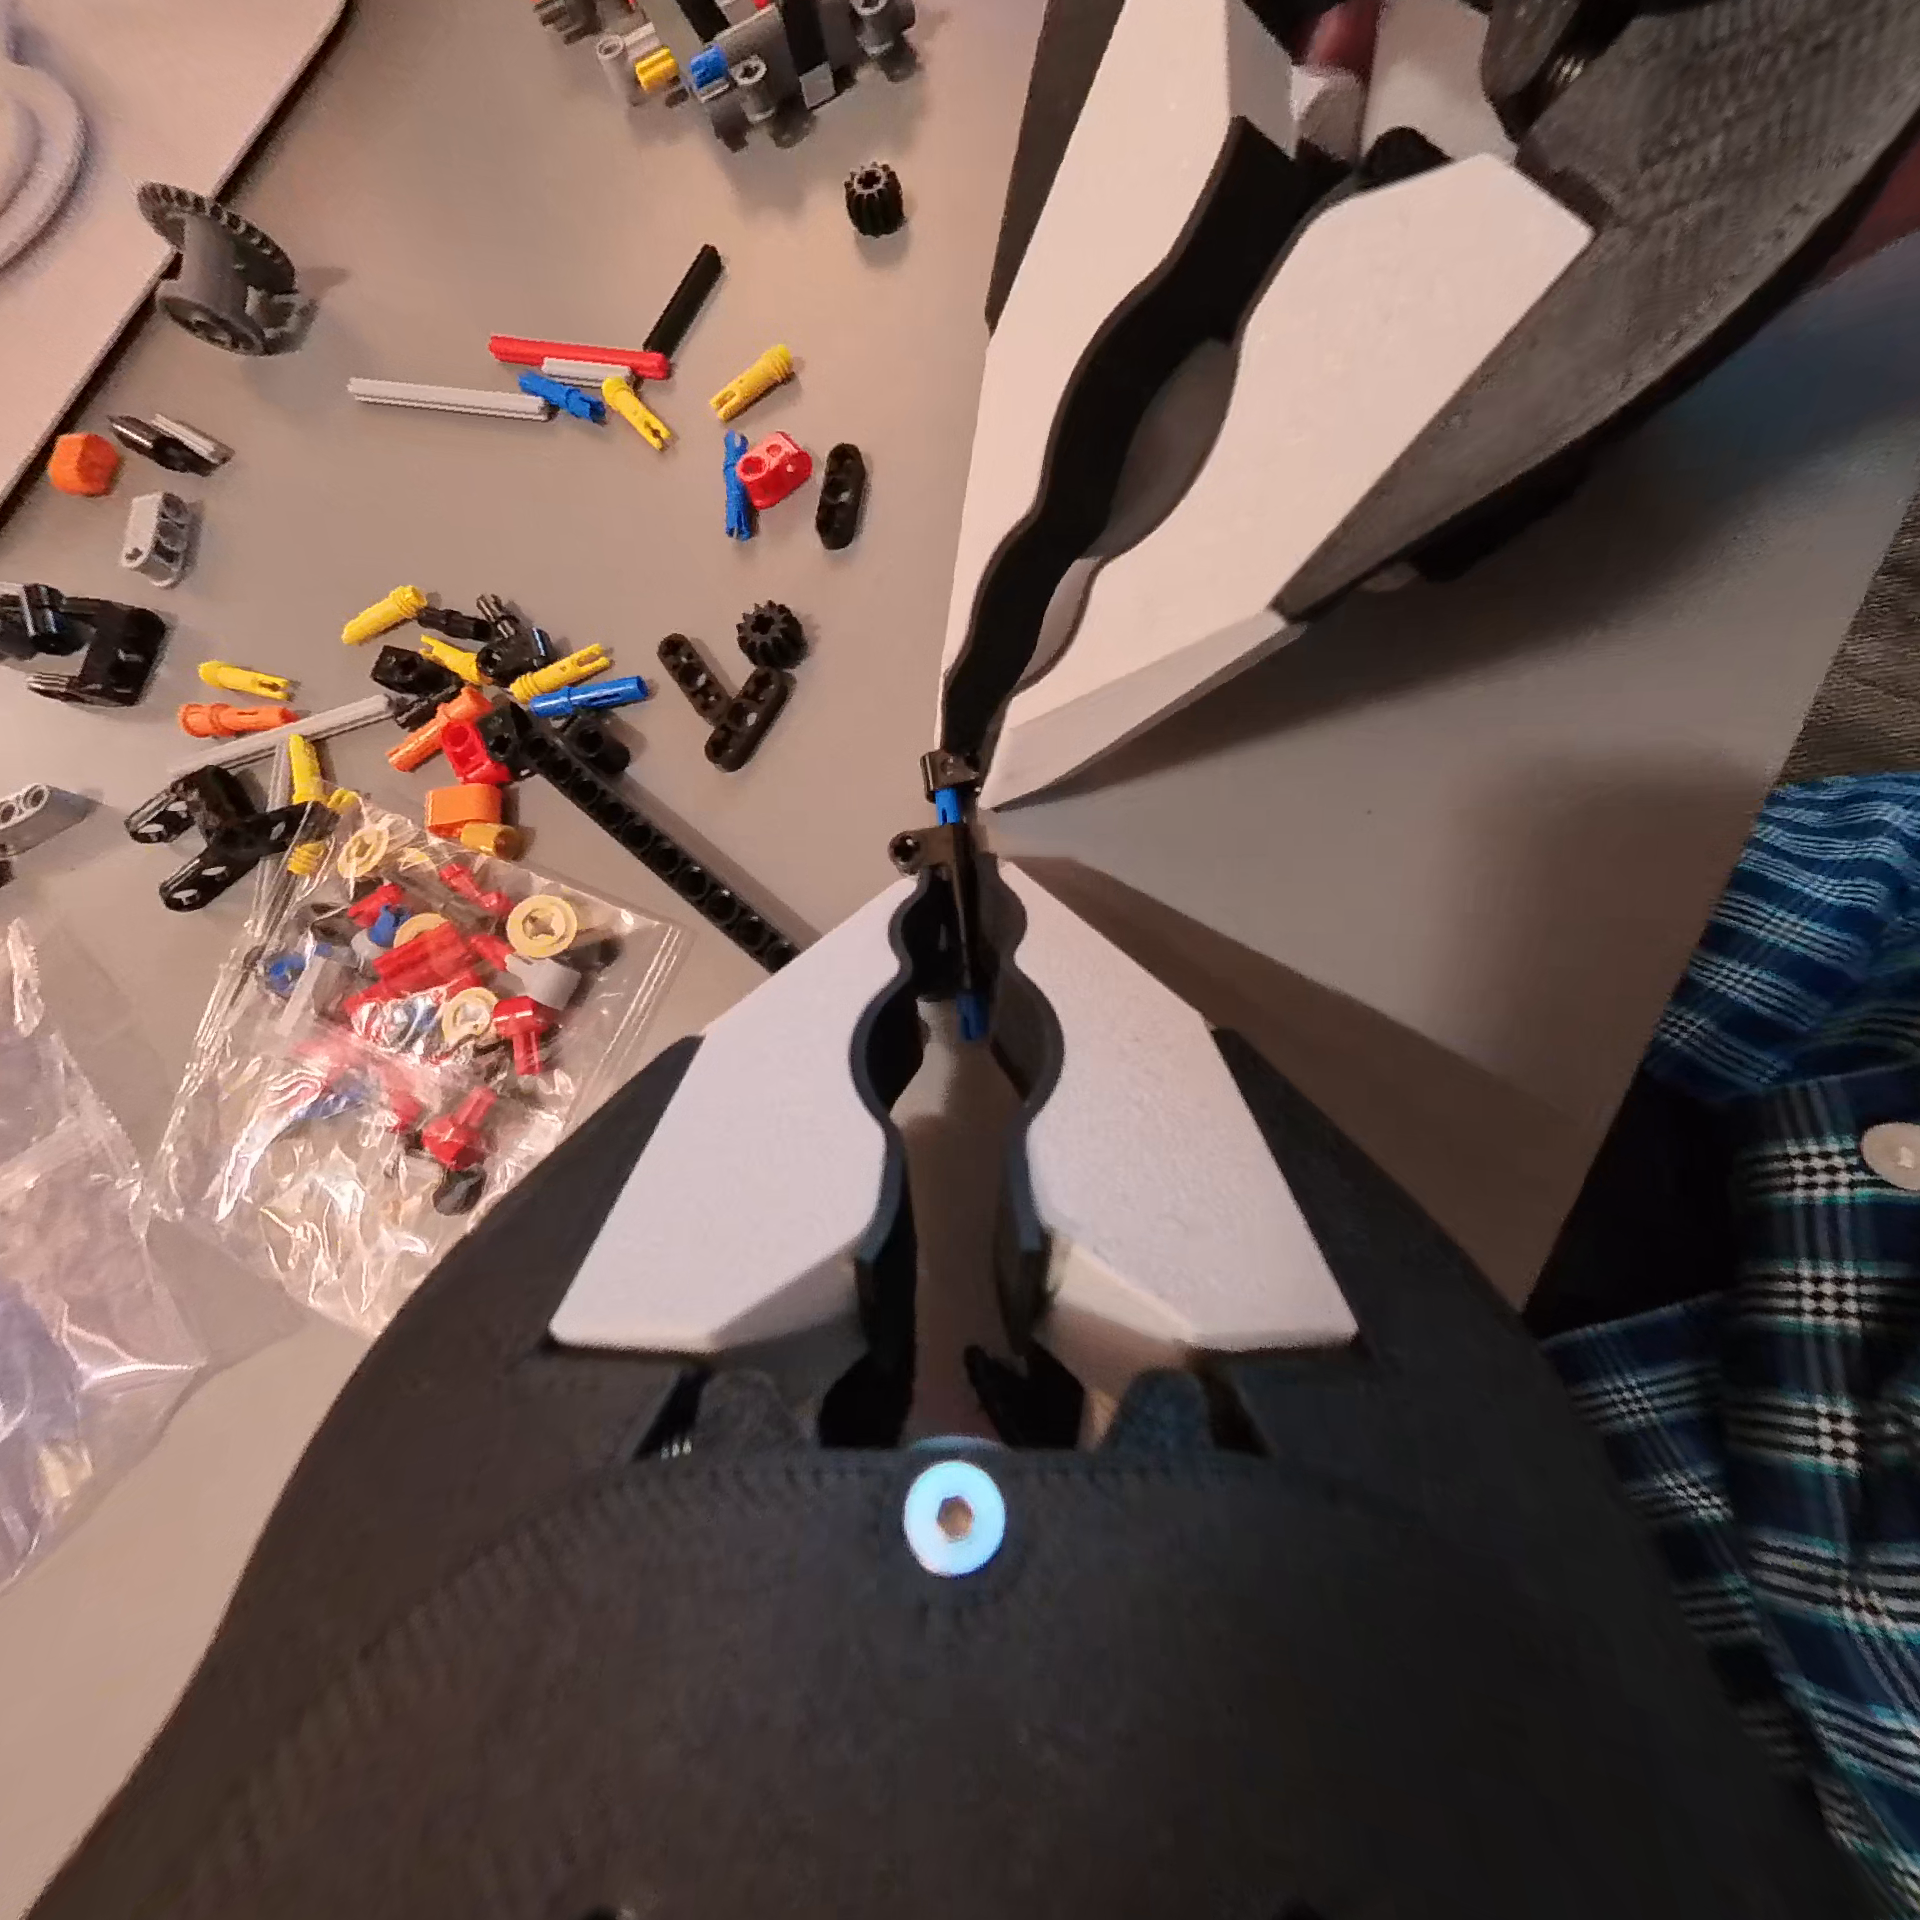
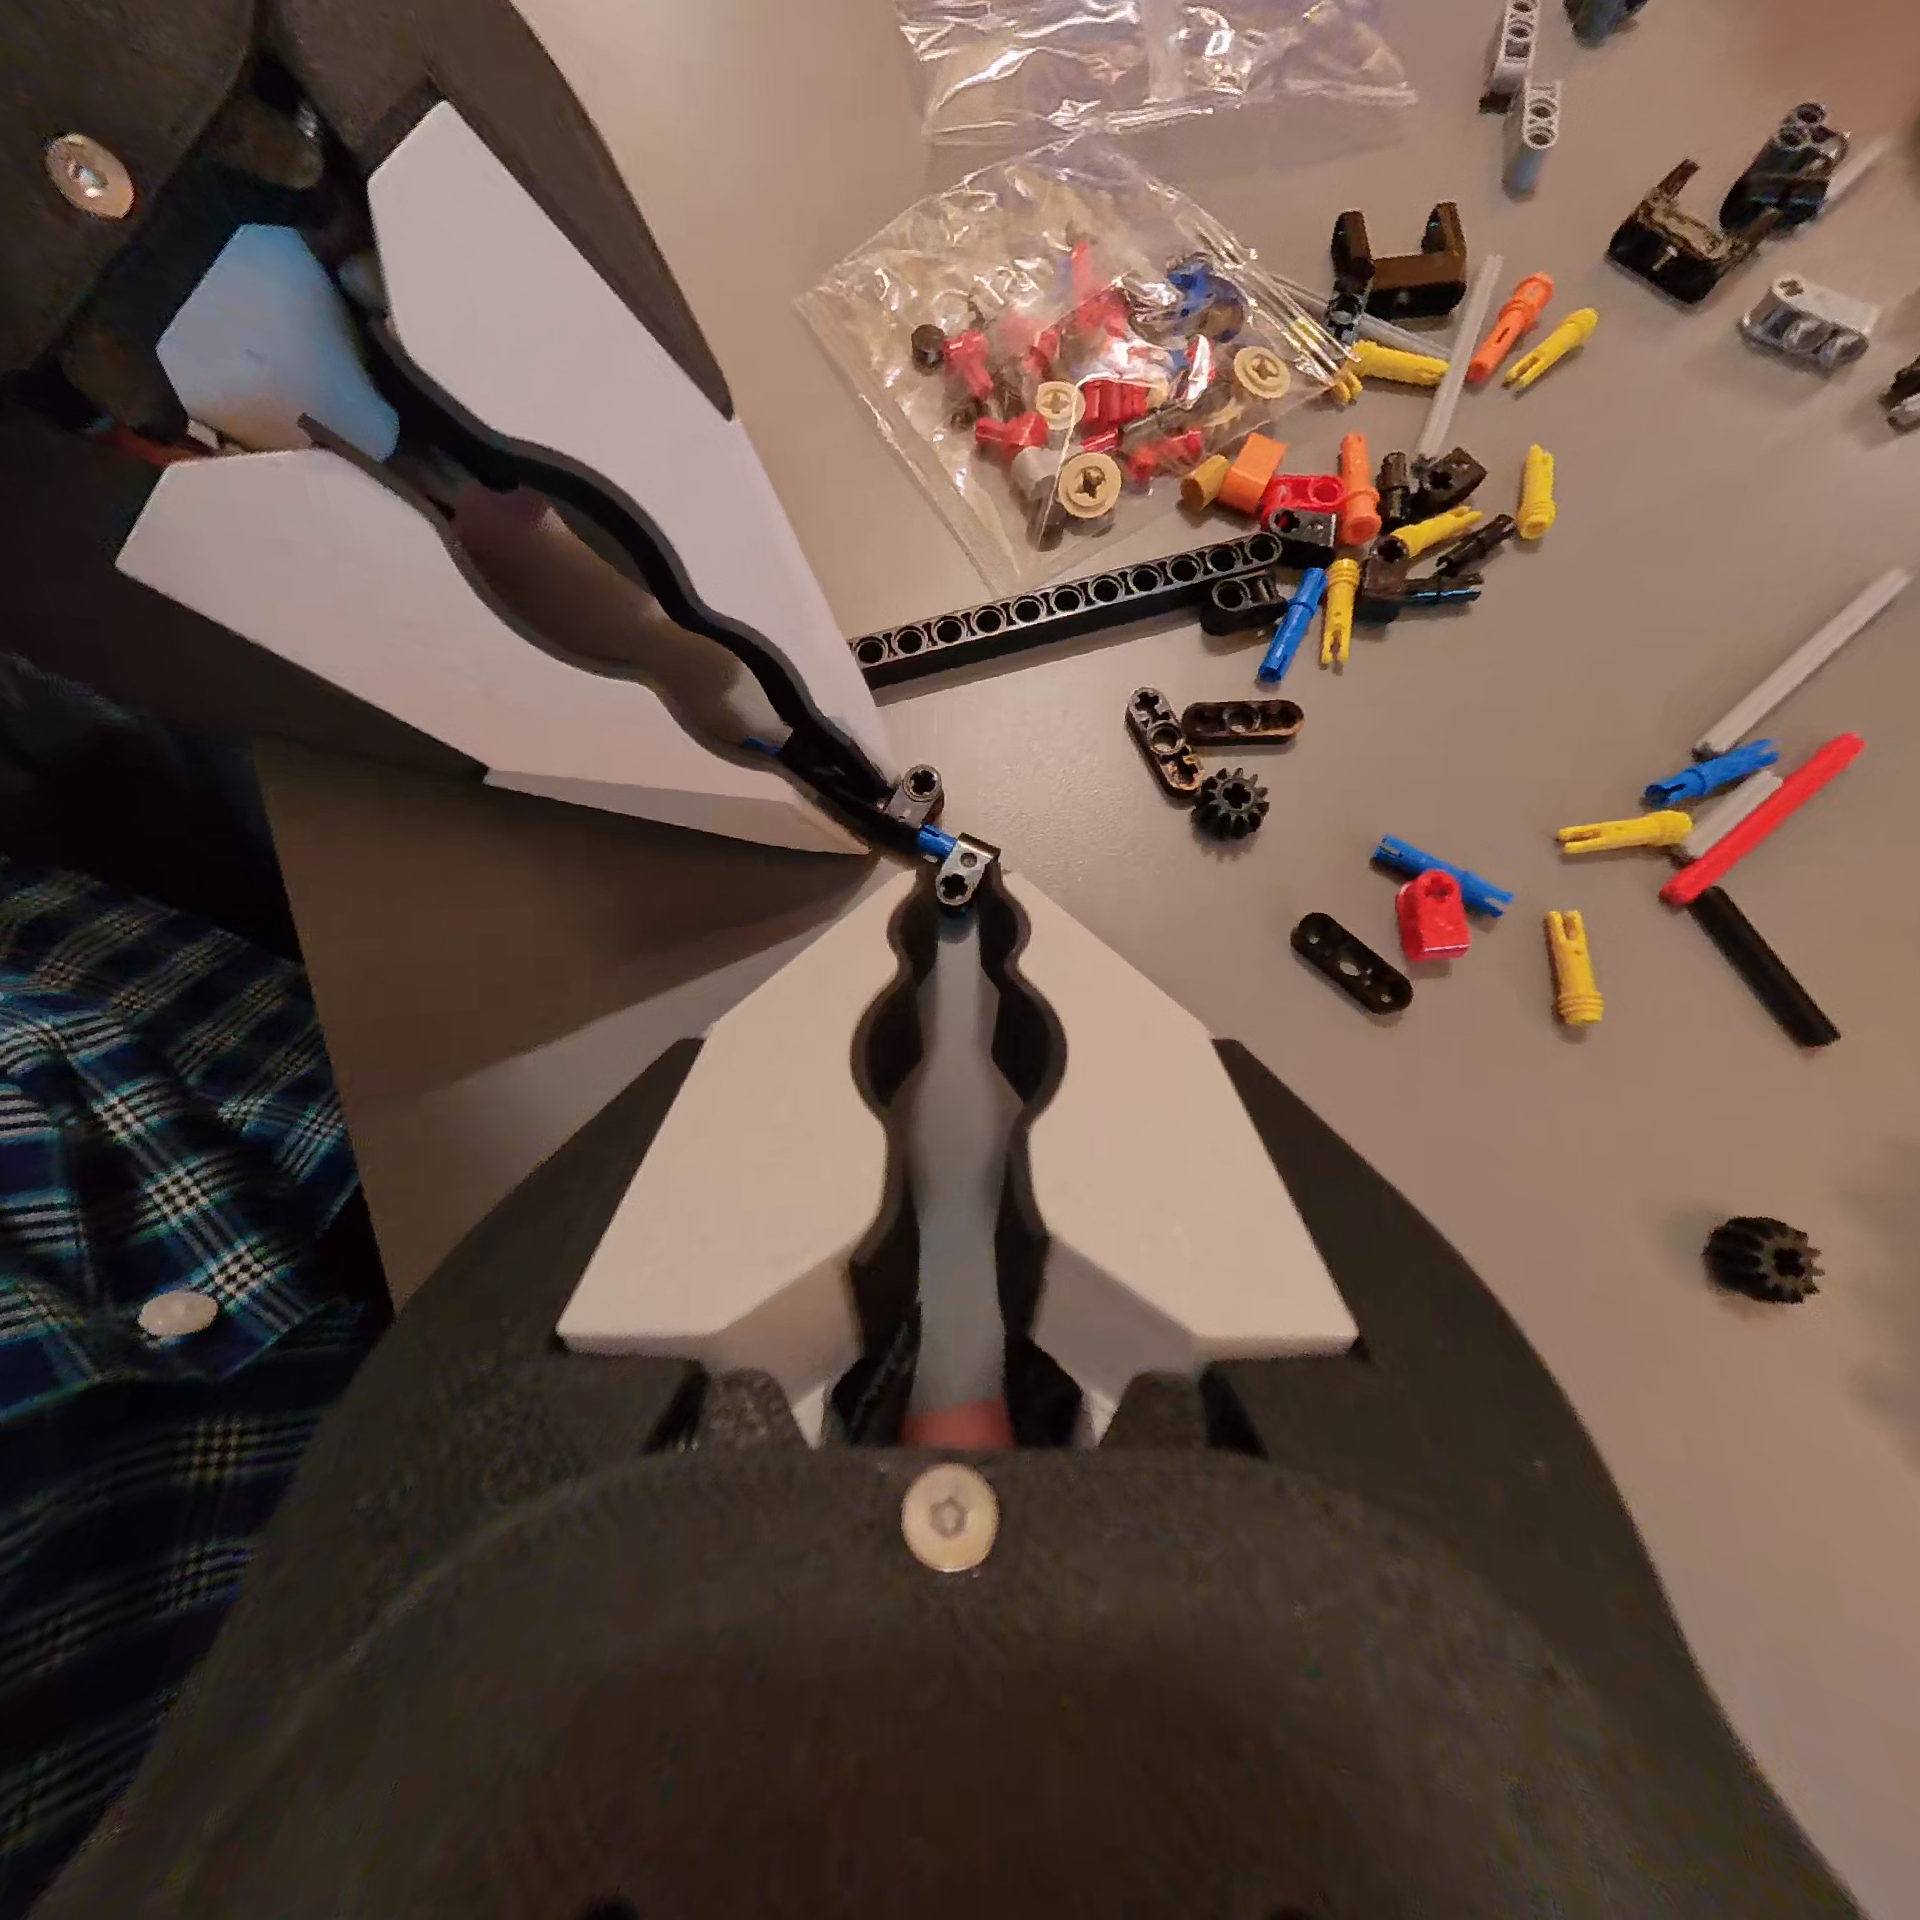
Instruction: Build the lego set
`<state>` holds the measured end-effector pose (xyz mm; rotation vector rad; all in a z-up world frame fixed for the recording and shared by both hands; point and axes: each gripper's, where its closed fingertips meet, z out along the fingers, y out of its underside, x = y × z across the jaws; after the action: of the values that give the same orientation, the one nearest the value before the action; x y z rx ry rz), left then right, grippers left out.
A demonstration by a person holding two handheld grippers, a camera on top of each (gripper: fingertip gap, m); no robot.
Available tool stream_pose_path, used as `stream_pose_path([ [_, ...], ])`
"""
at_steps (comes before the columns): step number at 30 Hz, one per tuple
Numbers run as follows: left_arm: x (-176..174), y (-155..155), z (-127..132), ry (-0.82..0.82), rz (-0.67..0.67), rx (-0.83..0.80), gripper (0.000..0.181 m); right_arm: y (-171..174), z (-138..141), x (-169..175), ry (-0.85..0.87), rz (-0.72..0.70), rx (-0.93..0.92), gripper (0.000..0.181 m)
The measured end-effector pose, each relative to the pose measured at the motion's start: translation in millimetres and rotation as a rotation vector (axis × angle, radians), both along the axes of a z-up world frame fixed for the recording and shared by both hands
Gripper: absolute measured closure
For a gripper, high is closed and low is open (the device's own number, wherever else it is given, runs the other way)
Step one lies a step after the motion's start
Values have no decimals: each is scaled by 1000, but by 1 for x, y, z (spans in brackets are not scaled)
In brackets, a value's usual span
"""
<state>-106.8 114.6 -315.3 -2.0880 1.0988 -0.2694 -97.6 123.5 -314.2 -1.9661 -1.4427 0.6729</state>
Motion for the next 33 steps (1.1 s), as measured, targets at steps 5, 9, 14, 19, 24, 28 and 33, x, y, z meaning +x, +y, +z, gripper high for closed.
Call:
stream_pose_path([
  [5,0,0,0,-16,-28,-20,177,0,0,-1,11,60,-38,175],
  [9,1,0,0,-23,-33,-29,177,0,0,-1,12,40,-41,176],
  [14,0,0,0,-20,-30,-24,177,1,0,-1,-3,-82,13,176],
  [19,1,0,0,-11,-31,-13,177,1,0,-1,-9,-179,14,176],
  [24,0,1,0,-5,-29,-6,177,0,0,-1,-23,-176,53,176],
  [28,1,1,0,-2,-15,-4,177,0,0,-1,-45,-214,108,176],
  [33,1,1,0,22,9,24,177,1,0,-1,-42,-239,102,176],
])
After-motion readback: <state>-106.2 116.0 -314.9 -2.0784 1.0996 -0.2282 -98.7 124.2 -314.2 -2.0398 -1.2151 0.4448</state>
